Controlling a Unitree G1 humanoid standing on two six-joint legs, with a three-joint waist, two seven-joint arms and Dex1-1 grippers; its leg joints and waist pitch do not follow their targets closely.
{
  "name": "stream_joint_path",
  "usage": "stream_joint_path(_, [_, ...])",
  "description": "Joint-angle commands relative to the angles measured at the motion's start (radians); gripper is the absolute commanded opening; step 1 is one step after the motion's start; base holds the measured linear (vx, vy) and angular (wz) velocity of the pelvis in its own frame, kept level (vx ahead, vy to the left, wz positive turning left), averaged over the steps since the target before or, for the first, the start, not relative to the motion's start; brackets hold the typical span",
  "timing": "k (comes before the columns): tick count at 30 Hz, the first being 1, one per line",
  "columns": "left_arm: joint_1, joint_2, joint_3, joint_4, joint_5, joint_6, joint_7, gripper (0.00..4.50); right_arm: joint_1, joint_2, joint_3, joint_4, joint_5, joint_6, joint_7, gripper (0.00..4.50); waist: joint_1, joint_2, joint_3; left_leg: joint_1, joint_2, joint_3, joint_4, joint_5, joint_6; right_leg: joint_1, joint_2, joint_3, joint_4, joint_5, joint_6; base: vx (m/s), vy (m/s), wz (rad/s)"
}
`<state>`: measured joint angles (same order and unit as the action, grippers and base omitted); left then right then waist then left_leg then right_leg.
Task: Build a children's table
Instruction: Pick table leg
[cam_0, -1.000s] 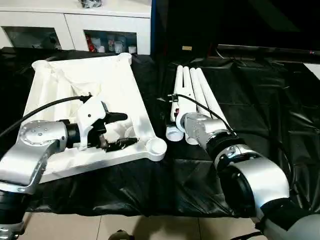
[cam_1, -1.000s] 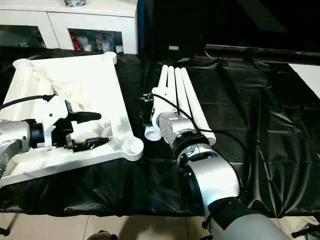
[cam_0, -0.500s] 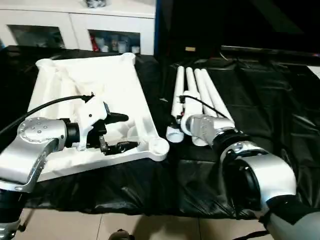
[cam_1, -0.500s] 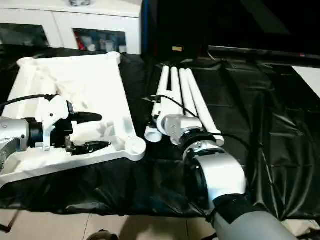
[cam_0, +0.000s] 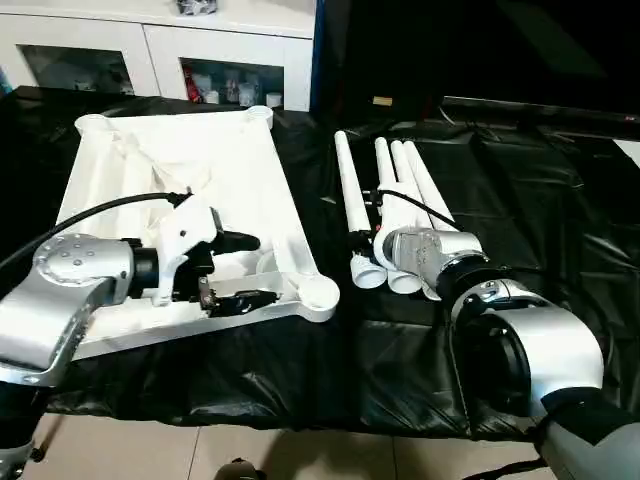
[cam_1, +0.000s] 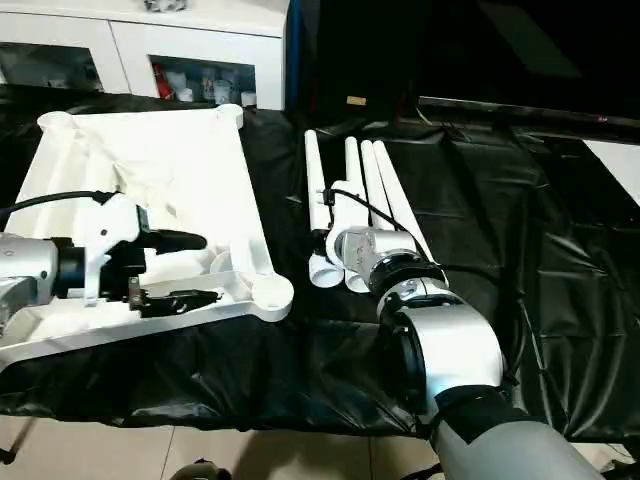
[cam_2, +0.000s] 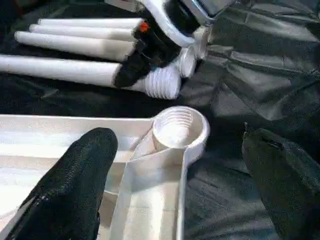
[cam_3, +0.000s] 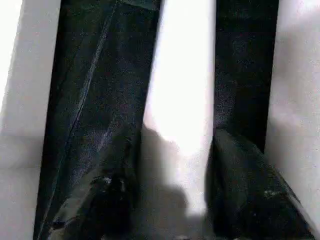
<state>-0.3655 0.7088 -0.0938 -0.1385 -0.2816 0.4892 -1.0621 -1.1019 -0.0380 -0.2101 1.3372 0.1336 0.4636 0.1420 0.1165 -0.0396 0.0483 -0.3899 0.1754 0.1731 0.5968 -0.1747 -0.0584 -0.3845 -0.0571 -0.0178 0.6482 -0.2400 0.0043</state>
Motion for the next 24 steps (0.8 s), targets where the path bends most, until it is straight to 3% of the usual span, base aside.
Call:
stream_joint_path(1, [-0.026, -0.015, -0.010, 0.009, 0.028, -0.015, 0.039, 4.50, 0.007, -0.010, -0.011, 0.019, 0.003, 0.003, 0.003, 1.96, -0.003, 0.022, -0.061, 0.029, 0.046, -0.010, -0.078, -0.186, -0.096, 0.025, -0.072, 0.031, -0.058, 0.016, -0.184, 0.000, 0.000, 0.00])
stream_joint_path(6, [-0.039, -0.071, -0.011, 0.038, 0.050, -0.033, 0.108, 4.50, -0.007, -0.015, -0.039, 0.004, 0.023, -0.055, 0.043, 1.90, -0.007, 0.021, -0.065, 0.029, 0.045, -0.009, -0.073, -0.150, -0.087, 0.028, -0.070, 0.030, -0.055, 0.070, -0.193, 0.000, 0.000, 0.00])
stream_joint_path(11, [-0.095, -0.177, 0.024, 0.119, 0.038, -0.048, 0.221, 4.50, -0.013, -0.018, -0.071, -0.019, 0.055, -0.108, 0.104, 1.89, -0.007, 0.024, -0.072, 0.024, 0.042, -0.008, -0.063, -0.076, -0.054, 0.038, -0.067, 0.028, -0.046, 0.201, -0.220, 0.000, 0.000, 0.00])
stream_joint_path(12, [-0.103, -0.187, 0.027, 0.129, 0.037, -0.043, 0.230, 4.50, -0.013, -0.019, -0.072, -0.021, 0.056, -0.113, 0.111, 1.89, -0.006, 0.032, -0.072, 0.024, 0.041, -0.009, -0.061, -0.070, -0.052, 0.037, -0.066, 0.028, -0.045, 0.210, -0.222, 0.000, 0.000, 0.00])
stream_joint_path(13, [-0.123, -0.222, 0.044, 0.155, 0.035, -0.047, 0.272, 4.50, -0.012, -0.023, -0.083, -0.031, 0.069, -0.117, 0.133, 1.89, -0.006, 0.029, -0.073, 0.026, 0.041, -0.008, -0.061, -0.067, -0.048, 0.037, -0.065, 0.026, -0.046, 0.217, -0.225, 0.000, 0.000, 0.00])
stream_joint_path(14, [-0.139, -0.247, 0.055, 0.176, 0.036, -0.051, 0.302, 4.50, -0.012, -0.025, -0.090, -0.036, 0.078, -0.122, 0.148, 1.88, -0.006, 0.039, -0.075, 0.024, 0.043, -0.011, -0.058, -0.064, -0.041, 0.040, -0.067, 0.026, -0.042, 0.238, -0.233, 0.000, 0.000, 0.00])
stream_joint_path(15, [-0.179, -0.291, 0.071, 0.221, 0.043, -0.023, 0.375, 4.50, -0.008, -0.033, -0.103, -0.055, 0.100, -0.124, 0.196, 1.88, -0.009, 0.033, -0.073, 0.023, 0.042, -0.009, -0.059, -0.064, -0.038, 0.040, -0.066, 0.026, -0.045, 0.241, -0.234, 0.000, 0.000, 0.00])
stream_joint_path(16, [-0.216, -0.329, 0.087, 0.258, 0.036, 0.014, 0.424, 4.50, -0.004, -0.042, -0.113, -0.077, 0.120, -0.129, 0.245, 1.88, -0.009, 0.037, -0.074, 0.026, 0.040, -0.007, -0.057, -0.076, -0.034, 0.040, -0.060, 0.026, -0.047, 0.250, -0.233, 0.000, 0.000, 0.00])
stream_joint_path(17, [-0.241, -0.353, 0.098, 0.282, 0.023, 0.040, 0.446, 4.50, 0.001, -0.048, -0.120, -0.100, 0.135, -0.135, 0.290, 1.88, -0.003, 0.037, -0.078, 0.030, 0.045, -0.008, -0.053, -0.066, -0.024, 0.041, -0.065, 0.025, -0.043, 0.280, -0.242, 0.000, 0.000, 0.00])
stream_joint_path(19, [-0.281, -0.392, 0.121, 0.321, -0.005, 0.074, 0.481, 4.50, 0.012, -0.058, -0.132, -0.145, 0.166, -0.147, 0.376, 1.88, -0.001, 0.040, -0.079, 0.021, 0.044, -0.009, -0.049, -0.039, -0.005, 0.045, -0.067, 0.022, -0.038, 0.313, -0.253, 0.000, 0.000, 0.00])
stream_joint_path(21, [-0.317, -0.439, 0.165, 0.356, -0.050, 0.105, 0.527, 4.50, 0.043, -0.067, -0.129, -0.227, 0.199, -0.139, 0.477, 1.88, -0.003, 0.033, -0.077, 0.017, 0.044, -0.009, -0.049, -0.032, 0.015, 0.048, -0.068, 0.022, -0.040, 0.313, -0.273, 0.000, 0.000, 0.00])
stream_joint_path(22, [-0.340, -0.467, 0.193, 0.380, -0.077, 0.113, 0.554, 4.50, 0.071, -0.072, -0.128, -0.296, 0.227, -0.121, 0.541, 1.88, 0.001, 0.032, -0.076, 0.016, 0.043, -0.007, -0.046, -0.028, 0.030, 0.051, -0.068, 0.022, -0.041, 0.325, -0.279, 0.000, 0.000, 0.00])
stream_joint_path(23, [-0.362, -0.492, 0.221, 0.406, -0.105, 0.121, 0.579, 4.50, 0.099, -0.079, -0.126, -0.365, 0.256, -0.089, 0.592, 1.88, 0.005, 0.044, -0.078, 0.016, 0.045, -0.011, -0.042, -0.013, 0.042, 0.052, -0.070, 0.021, -0.037, 0.349, -0.283, 0.000, 0.000, 0.00])
stream_joint_path(24, [-0.375, -0.507, 0.239, 0.420, -0.124, 0.126, 0.590, 4.50, 0.120, -0.083, -0.122, -0.411, 0.273, -0.071, 0.616, 1.88, 0.004, 0.038, -0.076, 0.017, 0.043, -0.007, -0.044, -0.018, 0.052, 0.051, -0.065, 0.021, -0.044, 0.349, -0.281, 0.000, 0.000, 0.00])
